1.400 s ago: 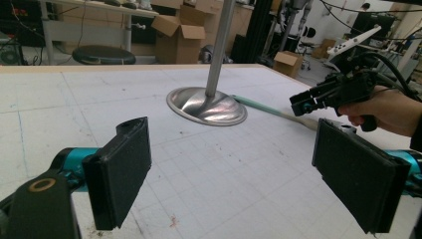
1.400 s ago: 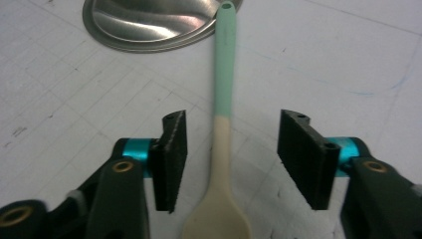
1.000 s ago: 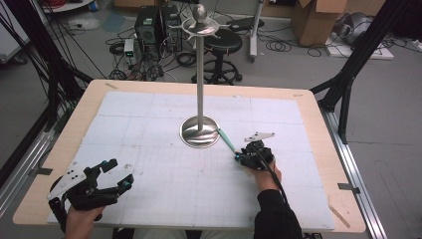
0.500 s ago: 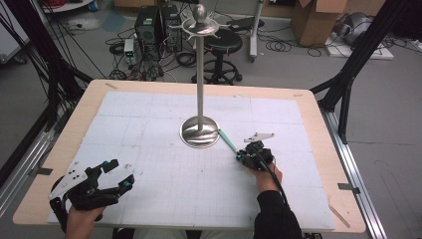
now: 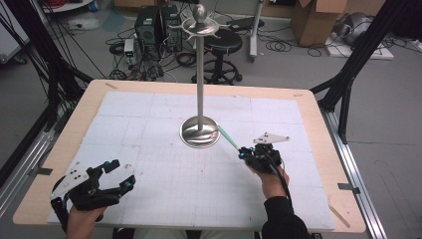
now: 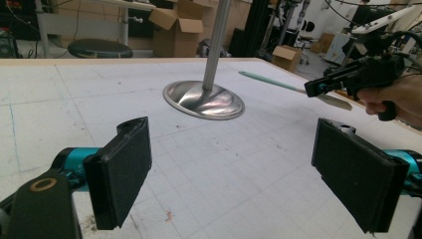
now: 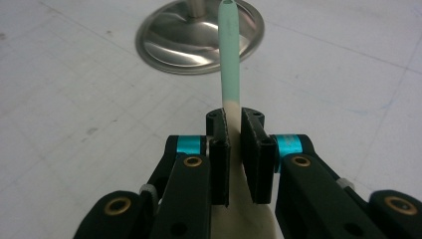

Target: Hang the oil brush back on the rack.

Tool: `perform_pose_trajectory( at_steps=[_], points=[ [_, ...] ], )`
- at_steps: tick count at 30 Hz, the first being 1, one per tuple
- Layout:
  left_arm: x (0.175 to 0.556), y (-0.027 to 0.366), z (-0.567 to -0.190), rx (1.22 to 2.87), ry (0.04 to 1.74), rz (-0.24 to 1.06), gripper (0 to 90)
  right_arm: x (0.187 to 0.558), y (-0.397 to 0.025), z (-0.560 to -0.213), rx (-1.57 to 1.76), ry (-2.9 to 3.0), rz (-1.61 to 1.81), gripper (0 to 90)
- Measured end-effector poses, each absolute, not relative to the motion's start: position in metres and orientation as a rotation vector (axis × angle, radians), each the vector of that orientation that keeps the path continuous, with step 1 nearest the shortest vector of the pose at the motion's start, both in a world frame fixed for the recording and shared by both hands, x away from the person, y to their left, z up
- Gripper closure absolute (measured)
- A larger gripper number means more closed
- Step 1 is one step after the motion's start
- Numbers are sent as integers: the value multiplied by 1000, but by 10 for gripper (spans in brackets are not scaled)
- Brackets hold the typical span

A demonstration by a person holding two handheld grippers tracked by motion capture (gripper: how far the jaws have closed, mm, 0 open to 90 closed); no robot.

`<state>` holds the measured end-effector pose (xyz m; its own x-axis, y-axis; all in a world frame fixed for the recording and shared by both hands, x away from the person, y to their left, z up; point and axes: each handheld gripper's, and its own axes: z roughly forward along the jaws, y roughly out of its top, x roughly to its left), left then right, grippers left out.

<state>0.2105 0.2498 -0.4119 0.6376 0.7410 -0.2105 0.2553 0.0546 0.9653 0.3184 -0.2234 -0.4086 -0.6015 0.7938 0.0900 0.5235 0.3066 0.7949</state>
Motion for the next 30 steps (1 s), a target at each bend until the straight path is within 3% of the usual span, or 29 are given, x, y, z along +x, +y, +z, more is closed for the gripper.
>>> perform_pose_trajectory(
  at_steps=[17, 30],
  points=[
    [210, 233, -404, 1514, 797, 331, 199, 258, -215, -382, 953, 2221, 1518, 827],
    [227, 191, -380, 1494, 762, 202, 213, 239, -208, -367, 836, 2191, 1658, 827]
  ],
)
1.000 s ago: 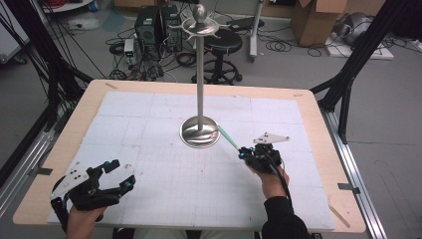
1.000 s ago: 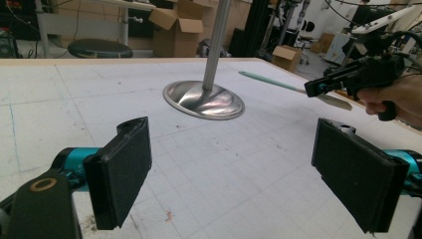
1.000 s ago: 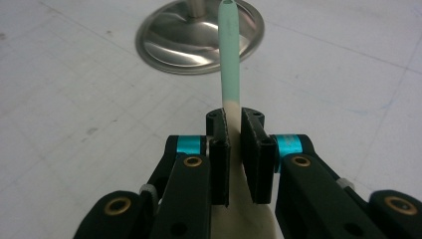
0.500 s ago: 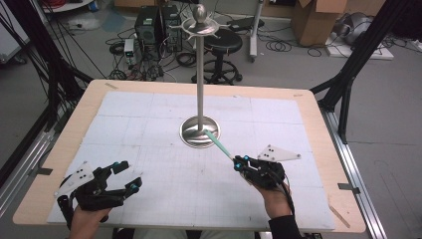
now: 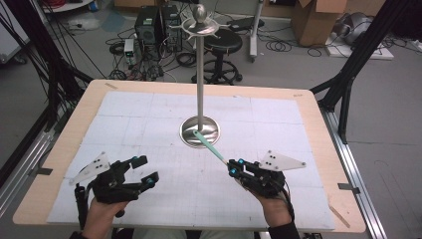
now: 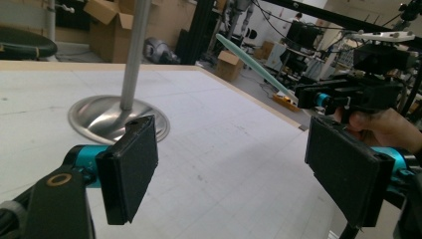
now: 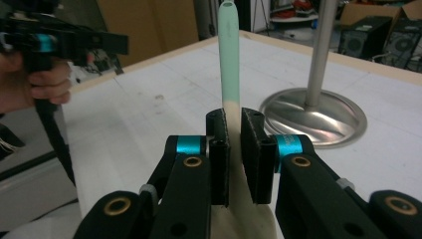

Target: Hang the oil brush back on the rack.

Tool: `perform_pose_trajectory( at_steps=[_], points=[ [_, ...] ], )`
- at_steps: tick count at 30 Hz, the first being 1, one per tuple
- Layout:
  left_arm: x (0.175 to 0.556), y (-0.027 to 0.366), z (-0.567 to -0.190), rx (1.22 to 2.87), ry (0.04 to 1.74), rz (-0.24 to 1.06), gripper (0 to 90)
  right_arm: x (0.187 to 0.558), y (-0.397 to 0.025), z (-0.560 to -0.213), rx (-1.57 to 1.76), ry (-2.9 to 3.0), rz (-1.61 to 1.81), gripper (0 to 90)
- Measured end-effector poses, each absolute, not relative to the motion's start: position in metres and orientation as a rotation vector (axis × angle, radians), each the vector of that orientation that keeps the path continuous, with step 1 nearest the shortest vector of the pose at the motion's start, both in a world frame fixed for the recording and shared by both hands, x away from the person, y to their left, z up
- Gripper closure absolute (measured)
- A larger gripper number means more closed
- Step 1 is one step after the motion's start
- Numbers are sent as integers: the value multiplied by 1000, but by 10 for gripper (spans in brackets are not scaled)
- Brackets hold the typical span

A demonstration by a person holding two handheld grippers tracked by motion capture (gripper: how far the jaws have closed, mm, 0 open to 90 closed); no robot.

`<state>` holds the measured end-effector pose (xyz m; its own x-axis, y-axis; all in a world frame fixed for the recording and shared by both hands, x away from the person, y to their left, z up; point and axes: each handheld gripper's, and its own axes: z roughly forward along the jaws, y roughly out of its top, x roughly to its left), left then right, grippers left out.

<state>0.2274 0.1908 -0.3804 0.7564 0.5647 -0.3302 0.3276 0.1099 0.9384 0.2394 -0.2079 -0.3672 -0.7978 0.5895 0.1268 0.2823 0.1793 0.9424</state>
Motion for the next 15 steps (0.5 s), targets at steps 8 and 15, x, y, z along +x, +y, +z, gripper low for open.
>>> perform_pose_trajectory(
  at_steps=[8, 15],
  points=[
    [242, 154, -355, 1516, 729, 164, 226, 229, -199, -354, 721, 2150, 1770, 827],
    [251, 128, -348, 1497, 719, 72, 254, 222, -191, -349, 648, 2155, 1795, 826]
  ],
)
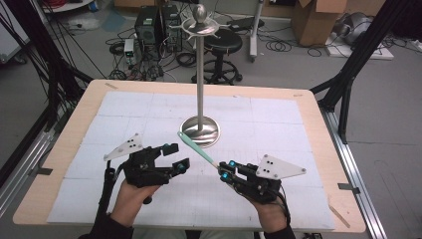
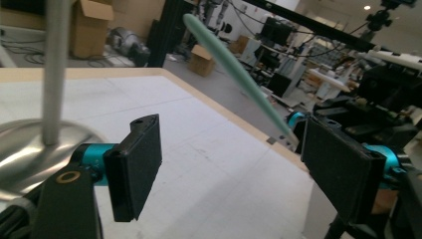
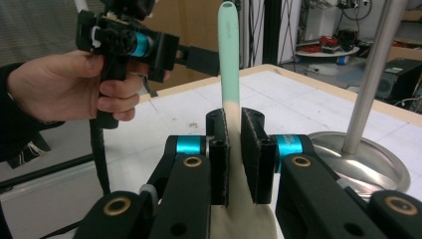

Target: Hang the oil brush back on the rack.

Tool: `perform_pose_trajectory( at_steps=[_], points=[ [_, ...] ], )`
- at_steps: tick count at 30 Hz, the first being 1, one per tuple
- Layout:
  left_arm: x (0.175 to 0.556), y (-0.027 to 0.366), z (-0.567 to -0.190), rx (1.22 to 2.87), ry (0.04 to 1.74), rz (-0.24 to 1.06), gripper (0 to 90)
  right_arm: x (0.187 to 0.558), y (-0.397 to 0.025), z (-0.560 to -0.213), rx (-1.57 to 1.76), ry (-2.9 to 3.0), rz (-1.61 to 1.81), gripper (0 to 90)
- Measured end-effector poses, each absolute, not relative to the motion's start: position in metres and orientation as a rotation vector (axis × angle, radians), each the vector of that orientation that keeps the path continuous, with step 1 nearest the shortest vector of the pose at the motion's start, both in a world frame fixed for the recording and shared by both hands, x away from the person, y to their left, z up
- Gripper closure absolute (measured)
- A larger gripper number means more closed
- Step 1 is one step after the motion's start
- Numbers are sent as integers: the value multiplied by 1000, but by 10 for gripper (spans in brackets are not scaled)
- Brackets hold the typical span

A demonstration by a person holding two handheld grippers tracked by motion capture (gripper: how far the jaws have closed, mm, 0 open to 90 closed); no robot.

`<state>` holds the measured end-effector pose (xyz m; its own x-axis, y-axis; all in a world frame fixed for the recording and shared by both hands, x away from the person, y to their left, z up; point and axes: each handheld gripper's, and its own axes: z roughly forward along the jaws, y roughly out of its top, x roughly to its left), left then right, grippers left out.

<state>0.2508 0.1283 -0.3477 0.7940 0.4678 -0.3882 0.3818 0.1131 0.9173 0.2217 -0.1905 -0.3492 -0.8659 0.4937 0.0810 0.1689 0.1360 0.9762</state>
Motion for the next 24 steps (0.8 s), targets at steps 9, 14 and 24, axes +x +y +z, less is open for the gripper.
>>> perform_pose_trajectory(
  at_steps=[9, 14, 24],
  points=[
    [253, 119, -342, 1469, 711, 5, 332, 219, -182, -350, 607, 2151, 1809, 826],
    [254, 119, -340, 1460, 691, -24, 403, 219, -178, -352, 590, 2161, 1803, 825],
    [254, 121, -336, 1460, 669, -43, 576, 217, -173, -355, 564, 2174, 1805, 824]
  ],
)
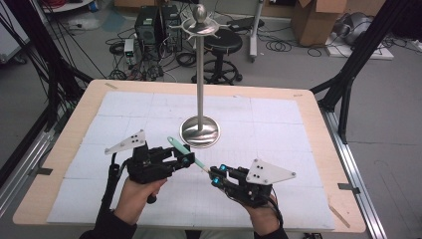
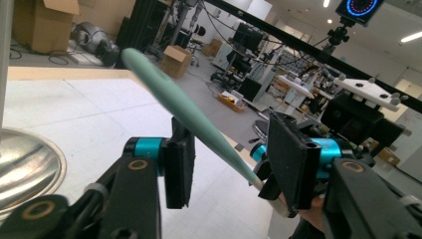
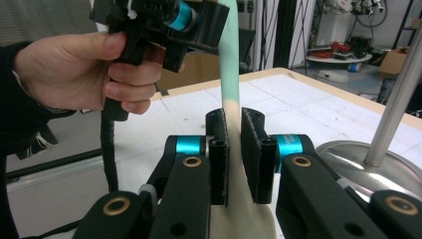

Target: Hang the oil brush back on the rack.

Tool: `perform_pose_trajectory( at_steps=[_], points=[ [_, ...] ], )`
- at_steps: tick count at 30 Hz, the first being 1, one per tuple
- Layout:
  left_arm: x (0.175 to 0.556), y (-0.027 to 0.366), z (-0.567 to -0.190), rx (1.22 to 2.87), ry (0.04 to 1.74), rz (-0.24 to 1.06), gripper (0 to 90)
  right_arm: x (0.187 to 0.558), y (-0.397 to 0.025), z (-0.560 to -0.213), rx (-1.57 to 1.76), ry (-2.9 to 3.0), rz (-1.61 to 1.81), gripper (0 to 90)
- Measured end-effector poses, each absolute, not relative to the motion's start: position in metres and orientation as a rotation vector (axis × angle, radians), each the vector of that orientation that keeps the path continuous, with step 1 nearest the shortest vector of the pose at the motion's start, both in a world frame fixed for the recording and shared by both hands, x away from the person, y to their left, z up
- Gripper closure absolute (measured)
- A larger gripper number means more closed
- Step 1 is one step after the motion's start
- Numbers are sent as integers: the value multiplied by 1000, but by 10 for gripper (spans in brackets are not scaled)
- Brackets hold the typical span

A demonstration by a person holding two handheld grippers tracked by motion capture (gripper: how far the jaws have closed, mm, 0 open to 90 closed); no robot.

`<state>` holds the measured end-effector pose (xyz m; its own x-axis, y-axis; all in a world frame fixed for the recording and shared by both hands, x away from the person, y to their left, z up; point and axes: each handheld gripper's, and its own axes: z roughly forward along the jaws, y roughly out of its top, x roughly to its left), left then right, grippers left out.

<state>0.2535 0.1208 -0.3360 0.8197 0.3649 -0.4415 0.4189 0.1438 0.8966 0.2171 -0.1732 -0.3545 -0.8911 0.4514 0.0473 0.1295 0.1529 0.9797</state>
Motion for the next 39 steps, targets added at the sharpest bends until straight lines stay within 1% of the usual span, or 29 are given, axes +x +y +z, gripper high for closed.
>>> perform_pose_trajectory(
  at_steps=[1, 3, 4, 5, 8, 12, 17, 22, 23, 24, 25, 26, 31, 35, 39],
  points=[
    [253, 121, -335, 1460, 669, -43, 576, 217, -173, -355, 564, 2174, 1805, 824],
    [253, 121, -333, 1456, 664, -44, 601, 217, -172, -355, 564, 2175, 1808, 823],
    [253, 121, -333, 1459, 660, -41, 628, 217, -172, -355, 560, 2178, 1806, 823],
    [252, 120, -332, 1462, 658, -34, 628, 217, -172, -355, 560, 2178, 1806, 823],
    [250, 120, -329, 1470, 645, -12, 674, 216, -171, -355, 554, 2178, 1810, 822],
    [248, 119, -325, 1471, 633, -11, 712, 215, -169, -356, 544, 2182, 1792, 821],
    [244, 118, -319, 1479, 613, -11, 797, 214, -166, -357, 531, 2193, 1775, 819],
    [239, 113, -312, 1505, 587, 22, 817, 215, -164, -357, 521, 2194, 1775, 811],
    [238, 112, -311, 1507, 585, 31, 820, 214, -164, -357, 524, 2194, 1782, 761],
    [237, 112, -310, 1510, 583, 42, 820, 214, -164, -357, 524, 2194, 1782, 761],
    [236, 111, -309, 1515, 584, 54, 822, 214, -164, -357, 530, 2182, 1785, 702],
    [236, 111, -307, 1518, 586, 68, 823, 214, -165, -356, 542, 2168, 1792, 664],
    [233, 111, -305, 1551, 602, 137, 824, 212, -167, -354, 568, 2105, 1773, 506],
    [231, 110, -306, 1586, 620, 195, 825, 208, -158, -353, 584, 2075, 1692, 377],
    [229, 108, -306, 1598, 636, 229, 825, 207, -148, -354, 576, 2080, 1643, 366]
  ],
)
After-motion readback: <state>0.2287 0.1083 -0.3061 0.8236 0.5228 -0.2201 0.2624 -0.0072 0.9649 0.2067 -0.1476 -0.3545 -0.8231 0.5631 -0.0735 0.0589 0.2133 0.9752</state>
